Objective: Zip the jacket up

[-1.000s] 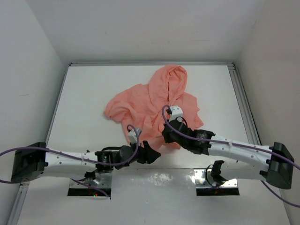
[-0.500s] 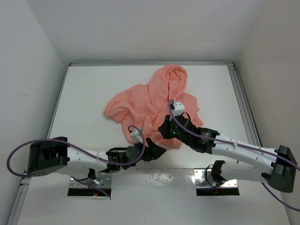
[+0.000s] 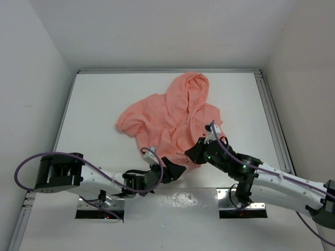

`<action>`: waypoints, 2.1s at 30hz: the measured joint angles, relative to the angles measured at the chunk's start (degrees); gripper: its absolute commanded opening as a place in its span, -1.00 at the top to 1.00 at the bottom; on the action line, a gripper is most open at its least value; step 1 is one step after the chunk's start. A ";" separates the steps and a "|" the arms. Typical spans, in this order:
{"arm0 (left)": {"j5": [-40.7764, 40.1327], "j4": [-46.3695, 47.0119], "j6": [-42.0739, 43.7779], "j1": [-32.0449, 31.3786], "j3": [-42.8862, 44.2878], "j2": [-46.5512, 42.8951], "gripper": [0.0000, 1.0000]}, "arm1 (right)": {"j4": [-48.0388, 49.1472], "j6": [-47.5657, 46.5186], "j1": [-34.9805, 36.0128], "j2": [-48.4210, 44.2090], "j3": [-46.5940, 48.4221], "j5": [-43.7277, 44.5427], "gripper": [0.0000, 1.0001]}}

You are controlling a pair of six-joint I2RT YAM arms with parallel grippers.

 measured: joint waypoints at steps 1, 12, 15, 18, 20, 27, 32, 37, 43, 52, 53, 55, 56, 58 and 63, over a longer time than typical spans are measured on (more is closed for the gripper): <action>-0.79 -0.11 -0.17 -1.22 0.00 -0.31 -0.25 | -0.04 0.74 0.00 -1.27 -1.31 -0.57 1.00; -7.82 -34.40 -9.60 1.03 0.37 -19.67 -0.02 | -1.40 3.08 -0.02 -6.69 -8.24 -4.31 1.00; -5.38 -37.64 -4.90 19.43 -1.11 -24.65 -0.03 | -0.85 2.82 -0.09 -4.37 -8.39 -5.51 1.00; -2.01 -38.80 1.22 31.04 -0.74 -23.74 -0.05 | 0.90 2.29 -0.09 -1.62 -8.39 -6.60 1.00; 1.70 -37.83 5.92 38.32 0.52 -19.04 -0.01 | 2.21 1.62 -0.09 0.20 -8.26 -7.13 1.00; 13.75 -31.85 17.53 51.91 12.83 5.62 0.53 | 5.99 -0.26 -0.09 4.72 -6.62 -7.72 1.00; 21.16 -27.80 23.06 54.93 29.57 24.83 0.61 | 9.40 -1.09 -0.11 8.68 -4.90 -7.50 1.00; 26.08 -28.92 27.87 55.17 53.64 42.53 0.58 | 13.20 -1.42 -0.35 14.05 -3.02 -5.25 1.00; 29.57 -29.62 33.31 53.33 60.19 45.66 0.05 | 16.83 -1.01 -0.70 18.36 -1.75 0.31 1.00; 28.41 -27.61 29.83 47.69 16.92 2.49 -0.15 | 20.02 0.98 -1.14 17.20 -4.31 5.79 1.00; 28.26 -27.23 28.35 45.77 14.25 -1.53 -0.15 | 20.06 1.01 -1.22 17.22 -4.31 5.92 1.00; 28.37 -25.59 24.83 41.09 8.55 -8.37 -0.18 | 20.44 1.03 -1.46 17.29 -4.31 6.12 1.00; 28.98 -23.93 22.73 38.82 5.46 -11.15 -0.21 | 20.70 1.03 -1.49 17.33 -4.31 6.27 1.00; 30.80 -21.62 18.99 35.82 -0.28 -14.86 -0.21 | 21.31 1.03 -1.55 17.42 -4.31 6.47 1.00; 33.46 -17.81 14.27 32.48 -2.58 -11.45 -0.23 | 21.49 1.05 -1.88 17.44 -4.13 6.69 1.00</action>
